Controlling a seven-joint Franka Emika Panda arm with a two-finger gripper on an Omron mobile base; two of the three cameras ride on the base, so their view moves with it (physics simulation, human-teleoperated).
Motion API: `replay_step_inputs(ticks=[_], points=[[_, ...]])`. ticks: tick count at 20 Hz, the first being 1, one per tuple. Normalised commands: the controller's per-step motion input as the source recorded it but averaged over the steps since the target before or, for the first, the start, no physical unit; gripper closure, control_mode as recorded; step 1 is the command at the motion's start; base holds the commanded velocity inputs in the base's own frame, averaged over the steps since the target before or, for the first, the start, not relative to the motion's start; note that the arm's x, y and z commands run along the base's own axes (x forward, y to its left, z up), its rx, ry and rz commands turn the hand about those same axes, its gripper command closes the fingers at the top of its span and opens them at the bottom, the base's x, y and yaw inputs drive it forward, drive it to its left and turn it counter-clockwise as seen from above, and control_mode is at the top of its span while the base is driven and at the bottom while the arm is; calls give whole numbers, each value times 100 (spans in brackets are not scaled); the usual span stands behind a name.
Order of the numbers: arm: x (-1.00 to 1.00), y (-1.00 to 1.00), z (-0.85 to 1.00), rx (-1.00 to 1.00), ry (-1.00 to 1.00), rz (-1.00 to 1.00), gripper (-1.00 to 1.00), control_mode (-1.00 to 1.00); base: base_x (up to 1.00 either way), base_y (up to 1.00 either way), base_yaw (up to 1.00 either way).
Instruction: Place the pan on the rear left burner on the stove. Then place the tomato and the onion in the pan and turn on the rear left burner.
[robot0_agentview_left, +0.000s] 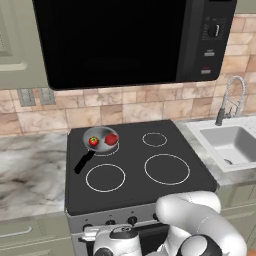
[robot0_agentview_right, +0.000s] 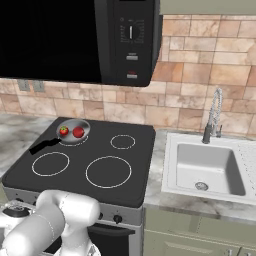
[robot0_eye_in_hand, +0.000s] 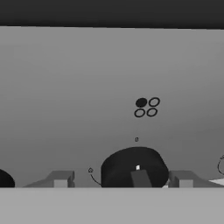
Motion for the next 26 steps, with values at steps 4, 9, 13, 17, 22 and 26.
replay_step_inputs(ticks=[4, 9, 13, 17, 22, 26], points=[[0, 0, -19, -6, 0, 0, 100, -100, 0, 0, 0], [0, 4, -13, -9, 0, 0, 100, -100, 0, 0, 0], [0, 18, -6, -16, 0, 0, 100, -100, 0, 0, 0], [0, 28, 0, -26, 0, 0, 100, -100, 0, 0, 0], [0, 35, 0, -40, 0, 0, 100, -100, 0, 0, 0], [0, 47, 0, -60, 0, 0, 100, -100, 0, 0, 0]])
